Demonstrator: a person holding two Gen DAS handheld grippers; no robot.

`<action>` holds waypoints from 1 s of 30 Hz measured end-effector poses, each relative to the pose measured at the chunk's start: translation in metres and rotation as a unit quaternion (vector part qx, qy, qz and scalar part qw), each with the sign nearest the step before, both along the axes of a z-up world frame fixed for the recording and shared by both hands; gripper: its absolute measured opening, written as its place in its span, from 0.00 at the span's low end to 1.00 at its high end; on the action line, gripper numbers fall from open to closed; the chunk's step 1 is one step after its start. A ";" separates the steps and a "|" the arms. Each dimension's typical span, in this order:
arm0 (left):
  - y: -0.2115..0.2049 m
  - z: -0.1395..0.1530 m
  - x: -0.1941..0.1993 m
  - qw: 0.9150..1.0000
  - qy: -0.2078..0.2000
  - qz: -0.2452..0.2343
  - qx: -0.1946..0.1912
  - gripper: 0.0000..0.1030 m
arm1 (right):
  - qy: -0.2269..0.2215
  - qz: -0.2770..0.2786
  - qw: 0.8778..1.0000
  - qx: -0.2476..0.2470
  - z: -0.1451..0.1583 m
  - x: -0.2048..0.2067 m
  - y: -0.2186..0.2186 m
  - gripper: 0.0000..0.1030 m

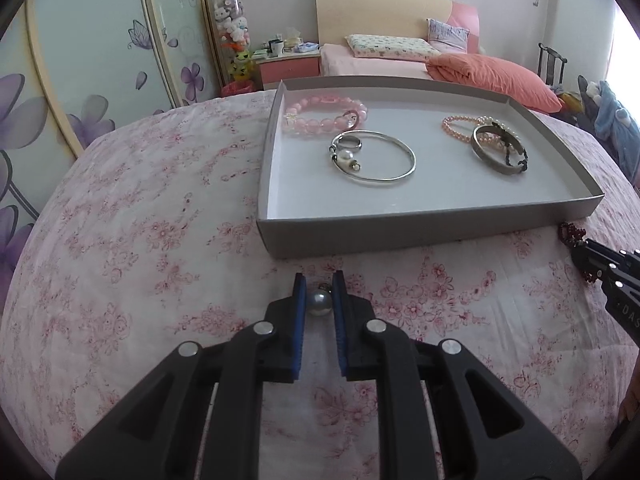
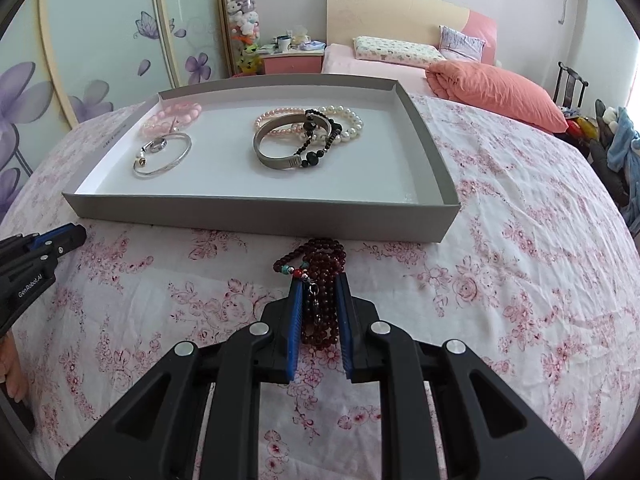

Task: Organize jewelry
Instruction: 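Hold the pearl earring in the left tool while the right tool lifts the red strand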

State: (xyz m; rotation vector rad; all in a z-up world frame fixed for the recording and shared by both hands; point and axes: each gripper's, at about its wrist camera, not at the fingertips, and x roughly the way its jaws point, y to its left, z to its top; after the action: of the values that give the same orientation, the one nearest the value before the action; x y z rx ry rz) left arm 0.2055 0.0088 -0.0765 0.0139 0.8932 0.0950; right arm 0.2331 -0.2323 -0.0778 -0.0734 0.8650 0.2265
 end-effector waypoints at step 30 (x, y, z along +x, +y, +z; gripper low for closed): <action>-0.003 -0.002 0.002 1.000 0.001 0.001 0.002 0.14 | -0.002 0.001 1.000 -0.005 -0.001 -0.001 -0.001 0.17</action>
State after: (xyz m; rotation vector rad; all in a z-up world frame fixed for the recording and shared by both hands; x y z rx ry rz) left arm 0.2079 0.0056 -0.0783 0.0164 0.8953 0.0996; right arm 0.2319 -0.2334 -0.0787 -0.0841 0.8624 0.2230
